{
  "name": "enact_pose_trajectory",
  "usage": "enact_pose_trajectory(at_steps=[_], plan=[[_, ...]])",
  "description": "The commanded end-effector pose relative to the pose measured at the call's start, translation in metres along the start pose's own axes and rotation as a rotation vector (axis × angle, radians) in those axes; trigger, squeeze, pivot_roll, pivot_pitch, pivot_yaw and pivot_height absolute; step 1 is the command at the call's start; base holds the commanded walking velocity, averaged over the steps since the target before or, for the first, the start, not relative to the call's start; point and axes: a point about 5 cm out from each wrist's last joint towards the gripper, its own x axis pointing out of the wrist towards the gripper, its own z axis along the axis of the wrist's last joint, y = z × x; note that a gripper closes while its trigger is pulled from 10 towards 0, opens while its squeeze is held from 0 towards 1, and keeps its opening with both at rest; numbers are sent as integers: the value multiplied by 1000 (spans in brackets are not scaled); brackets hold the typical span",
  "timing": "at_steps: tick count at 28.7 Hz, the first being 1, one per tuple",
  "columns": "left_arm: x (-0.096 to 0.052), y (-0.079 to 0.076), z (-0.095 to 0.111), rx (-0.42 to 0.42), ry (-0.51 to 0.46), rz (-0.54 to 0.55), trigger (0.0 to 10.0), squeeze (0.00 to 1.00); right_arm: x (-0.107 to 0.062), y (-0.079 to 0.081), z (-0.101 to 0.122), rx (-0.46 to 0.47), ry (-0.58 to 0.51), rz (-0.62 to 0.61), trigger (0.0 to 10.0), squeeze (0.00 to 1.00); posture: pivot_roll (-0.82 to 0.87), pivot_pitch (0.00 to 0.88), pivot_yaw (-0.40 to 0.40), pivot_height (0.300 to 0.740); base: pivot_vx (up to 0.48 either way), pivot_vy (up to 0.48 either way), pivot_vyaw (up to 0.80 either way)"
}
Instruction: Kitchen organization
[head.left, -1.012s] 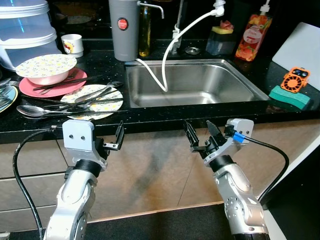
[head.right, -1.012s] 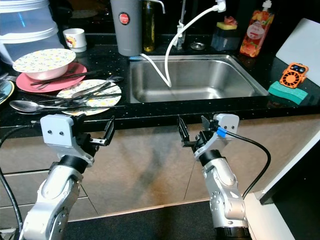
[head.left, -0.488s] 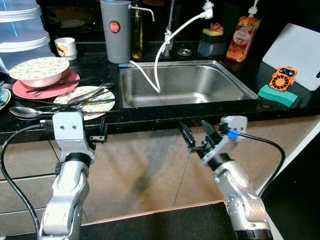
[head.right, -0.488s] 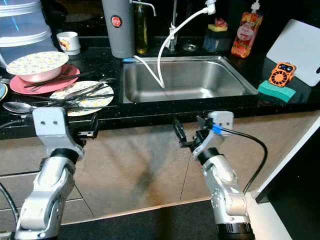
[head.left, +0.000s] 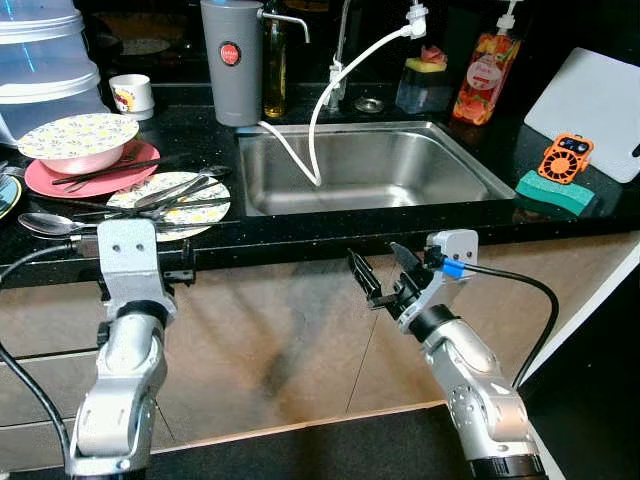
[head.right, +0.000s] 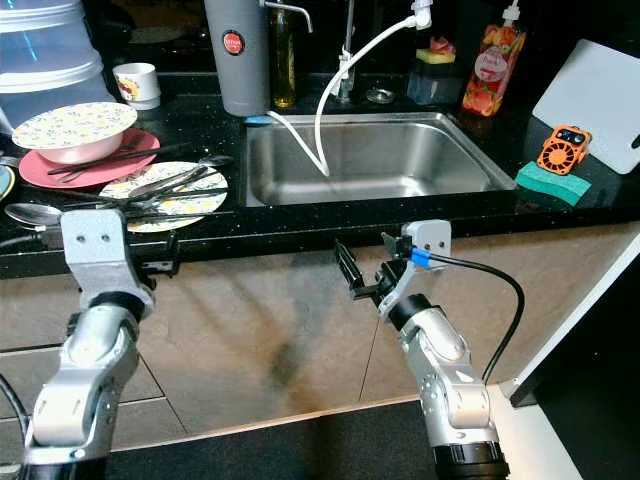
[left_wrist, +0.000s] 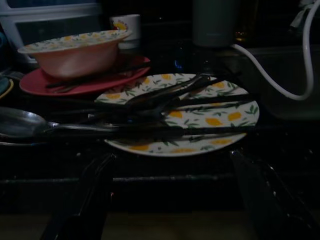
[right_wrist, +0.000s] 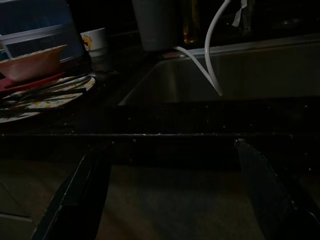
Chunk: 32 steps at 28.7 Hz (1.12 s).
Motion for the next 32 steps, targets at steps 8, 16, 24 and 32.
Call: enact_pose_trajectory(at_steps=[8,16,24,32], plan=[[4,4,3,21,24,12,10000,0,5,-2,-2,-5,18,-37,10000,0,-36,96,-25,740,0,0,0],[4,-4,-4,8,120,-1,10000,0,6,-2,-1,-5,20,-37,10000,0,-36,103,-32,740,0,0,0],[17,-8,-3,123,200,-35,10000,0,8,-2,1,-7,16,-35,10000,0,-39,101,-27,740,0,0,0],[20,-2,7,133,179,-5,10000,0,7,-2,1,-4,17,-33,10000,0,-39,102,-26,740,0,0,0]])
